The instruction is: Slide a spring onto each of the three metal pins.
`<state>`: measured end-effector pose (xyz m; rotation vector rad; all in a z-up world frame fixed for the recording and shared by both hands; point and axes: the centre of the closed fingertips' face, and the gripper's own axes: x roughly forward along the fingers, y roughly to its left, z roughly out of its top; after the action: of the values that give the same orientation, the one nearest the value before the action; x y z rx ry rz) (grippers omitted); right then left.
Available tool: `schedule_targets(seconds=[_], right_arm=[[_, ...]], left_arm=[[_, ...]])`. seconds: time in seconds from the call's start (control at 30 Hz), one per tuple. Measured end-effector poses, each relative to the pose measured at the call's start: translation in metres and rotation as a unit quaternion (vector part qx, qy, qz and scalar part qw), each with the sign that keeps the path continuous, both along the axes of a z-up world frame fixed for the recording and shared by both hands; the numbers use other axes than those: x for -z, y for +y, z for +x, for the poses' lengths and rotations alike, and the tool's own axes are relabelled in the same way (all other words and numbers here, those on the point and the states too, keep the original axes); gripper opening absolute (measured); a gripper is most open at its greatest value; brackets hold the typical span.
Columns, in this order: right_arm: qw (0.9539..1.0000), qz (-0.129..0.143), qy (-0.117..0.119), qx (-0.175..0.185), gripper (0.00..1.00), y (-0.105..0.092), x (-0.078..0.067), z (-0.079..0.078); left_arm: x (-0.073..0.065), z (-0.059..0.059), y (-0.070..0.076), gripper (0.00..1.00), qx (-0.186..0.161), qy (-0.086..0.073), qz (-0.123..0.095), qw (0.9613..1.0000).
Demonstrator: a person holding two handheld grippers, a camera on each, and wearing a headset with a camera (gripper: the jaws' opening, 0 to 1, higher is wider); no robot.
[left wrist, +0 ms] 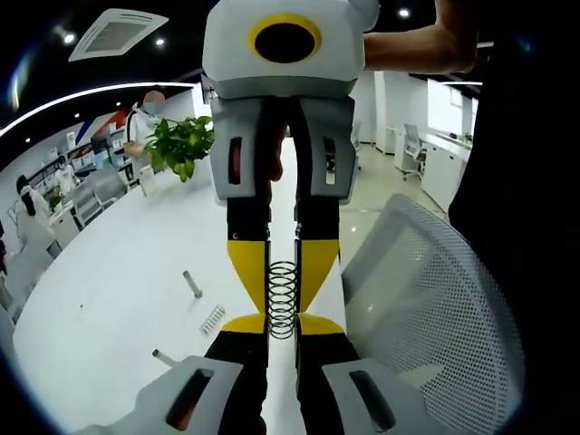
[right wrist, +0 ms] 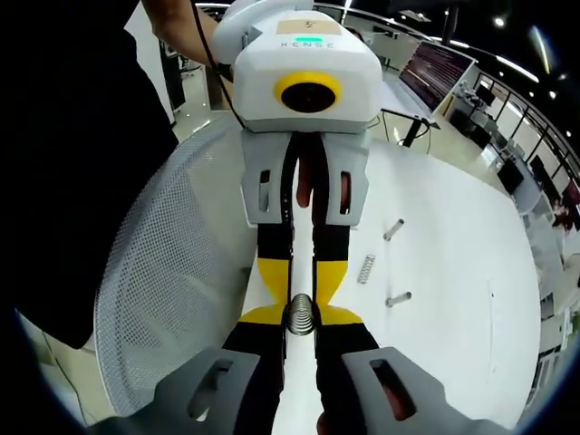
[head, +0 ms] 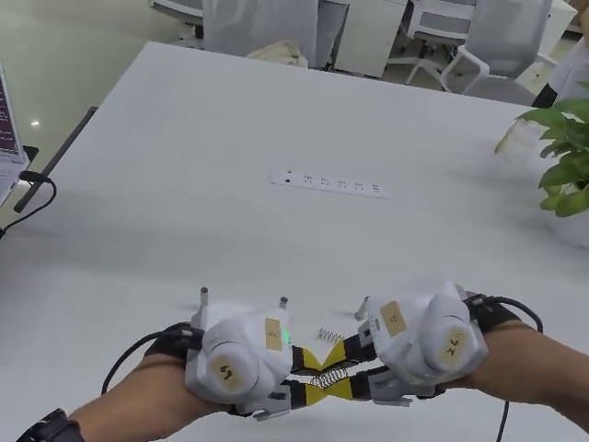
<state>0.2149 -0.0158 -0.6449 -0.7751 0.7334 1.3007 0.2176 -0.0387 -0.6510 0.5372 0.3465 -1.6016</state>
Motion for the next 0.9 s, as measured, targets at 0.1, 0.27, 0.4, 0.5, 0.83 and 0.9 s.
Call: schedule_targets(seconds=[0.1, 0.27, 0.4, 0.5, 0.83, 0.9], right_arm=[[1.0000, 0.001, 0.002, 0.000, 0.08, 0.002, 0.002, 0.002], [1.0000, 0.007, 0.002, -0.001, 0.08, 0.009, 0.004, 0.006], [0.9999, 0.010, 0.002, -0.006, 0.08, 0.013, 0.003, 0.009], [0.9999, 0.014, 0.001, -0.005, 0.08, 0.014, 0.002, 0.012], [1.0000, 0.005, 0.001, 0.000, 0.08, 0.010, 0.009, 0.024], [1.0000, 0.000, 0.002, -0.002, 0.09, 0.008, 0.012, 0.027]], left_arm=[[0.003, 0.002, 0.003, 0.03, -0.012, 0.011, -0.001, 0.9999], [0.008, 0.007, 0.012, 0.05, -0.037, 0.023, 0.001, 0.9990], [0.012, 0.010, 0.022, 0.10, -0.056, 0.036, 0.002, 0.9978], [0.011, 0.013, 0.030, 0.12, -0.076, 0.043, -0.004, 0.9962], [0.017, 0.032, 0.059, 0.22, -0.136, 0.061, -0.006, 0.9889], [0.018, 0.035, 0.066, 0.24, -0.144, 0.061, -0.003, 0.9876]])
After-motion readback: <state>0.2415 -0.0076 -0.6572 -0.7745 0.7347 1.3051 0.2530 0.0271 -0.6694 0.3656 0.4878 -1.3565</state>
